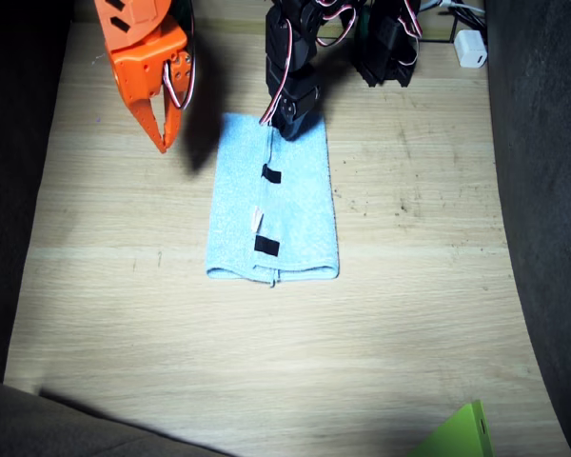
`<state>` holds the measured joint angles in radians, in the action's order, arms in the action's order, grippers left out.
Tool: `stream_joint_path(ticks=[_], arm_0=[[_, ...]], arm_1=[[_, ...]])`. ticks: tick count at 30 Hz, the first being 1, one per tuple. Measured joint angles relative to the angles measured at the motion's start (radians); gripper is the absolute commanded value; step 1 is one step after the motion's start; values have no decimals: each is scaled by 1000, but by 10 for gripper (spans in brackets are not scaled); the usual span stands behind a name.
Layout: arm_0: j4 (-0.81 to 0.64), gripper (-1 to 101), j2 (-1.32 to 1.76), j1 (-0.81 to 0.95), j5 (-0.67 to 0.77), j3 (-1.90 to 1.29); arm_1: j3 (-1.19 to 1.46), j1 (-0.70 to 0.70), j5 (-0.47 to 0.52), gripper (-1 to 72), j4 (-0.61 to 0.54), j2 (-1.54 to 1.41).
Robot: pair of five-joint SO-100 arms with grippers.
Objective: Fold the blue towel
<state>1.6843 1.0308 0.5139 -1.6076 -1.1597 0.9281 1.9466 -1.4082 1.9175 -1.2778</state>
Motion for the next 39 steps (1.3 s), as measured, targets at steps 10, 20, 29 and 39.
stream_joint_path(ticks=[10, 20, 29, 39], arm_0=[[126, -3, 124, 241, -58, 121], [106, -3, 538, 808, -112, -6], [-440, -3, 1002, 1114, 20, -853], [-588, -3, 1611, 1135, 46, -1413]], arm_1=[[67, -87, 0, 0, -6, -40], [290, -298, 0, 0, -144, -218], [1080, -436, 81, -1, -606, -723], [1618, -482, 80, -1, -736, -1333]])
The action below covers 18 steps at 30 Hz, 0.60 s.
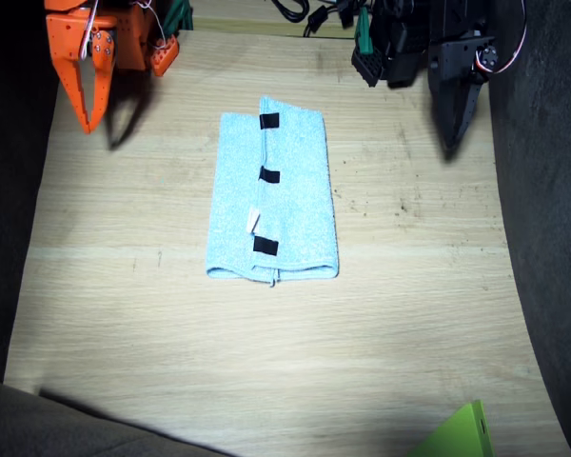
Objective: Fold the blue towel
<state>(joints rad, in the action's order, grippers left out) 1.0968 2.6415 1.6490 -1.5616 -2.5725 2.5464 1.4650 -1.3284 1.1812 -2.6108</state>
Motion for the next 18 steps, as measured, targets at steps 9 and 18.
stream_joint_path(ticks=[9, 18], arm_0=[[118, -3, 512, 61, -3, -219], [135, 22, 528, 74, -9, -221]], arm_1=[[179, -17, 3, -1, 32, -319], [213, -20, -54, 25, 124, -502]])
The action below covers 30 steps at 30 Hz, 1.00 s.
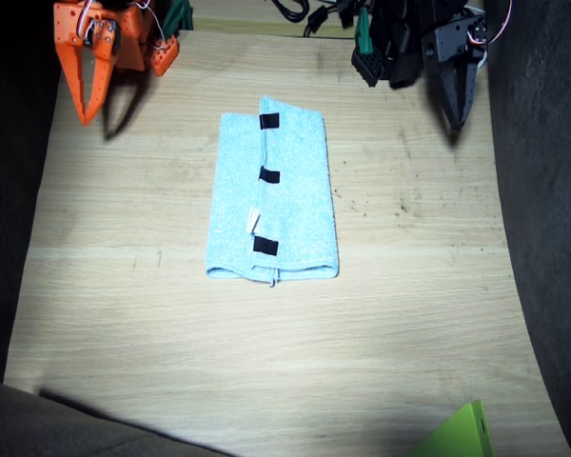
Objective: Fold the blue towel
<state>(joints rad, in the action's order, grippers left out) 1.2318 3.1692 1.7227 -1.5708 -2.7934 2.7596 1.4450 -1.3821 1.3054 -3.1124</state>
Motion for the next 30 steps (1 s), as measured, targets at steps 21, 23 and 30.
stream_joint_path(ticks=[21, 23, 30], arm_0=[[3, 49, -5, 0, -6, 0], [3, 46, -5, -2, -6, 0], [3, 22, -5, -2, -6, 0]], arm_1=[[2, -63, -57, 0, 32, -35], [2, -63, -57, 0, 32, -35], [2, -64, -57, 0, 32, -35]])
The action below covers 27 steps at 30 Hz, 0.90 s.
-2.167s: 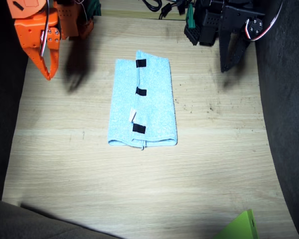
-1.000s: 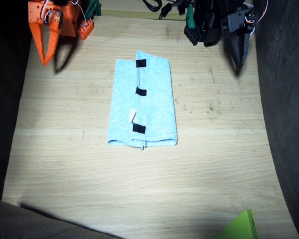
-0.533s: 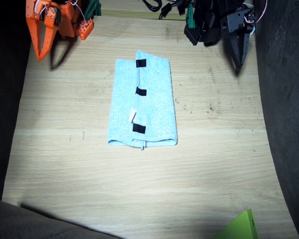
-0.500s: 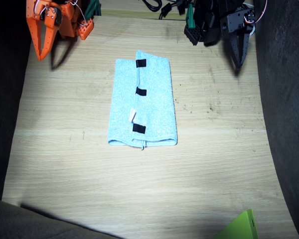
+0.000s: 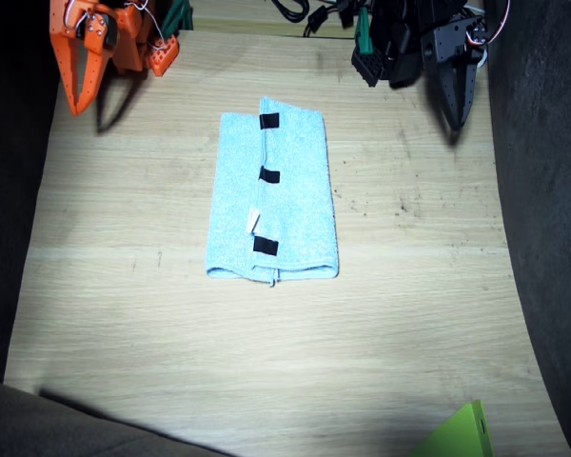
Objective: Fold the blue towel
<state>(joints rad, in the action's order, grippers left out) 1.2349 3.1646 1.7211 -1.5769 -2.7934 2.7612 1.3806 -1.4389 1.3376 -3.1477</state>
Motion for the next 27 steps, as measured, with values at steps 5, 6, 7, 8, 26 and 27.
stream_joint_path(ticks=[5, 6, 7, 8, 26, 27], arm_0=[[0, -2, 0, 0, 0, 0], [0, -2, 0, 0, 0, 0], [0, -2, 0, 0, 0, 0], [0, -2, 0, 0, 0, 0], [0, -2, 0, 0, 0, 0], [0, -2, 0, 0, 0, 0]], arm_1=[[0, 0, 0, 0, 0, 0], [0, 0, 0, 0, 0, 0], [0, 0, 0, 0, 0, 0], [0, 0, 0, 0, 0, 0], [0, 0, 5, 0, 0, 0], [0, 0, 5, 0, 0, 0]])
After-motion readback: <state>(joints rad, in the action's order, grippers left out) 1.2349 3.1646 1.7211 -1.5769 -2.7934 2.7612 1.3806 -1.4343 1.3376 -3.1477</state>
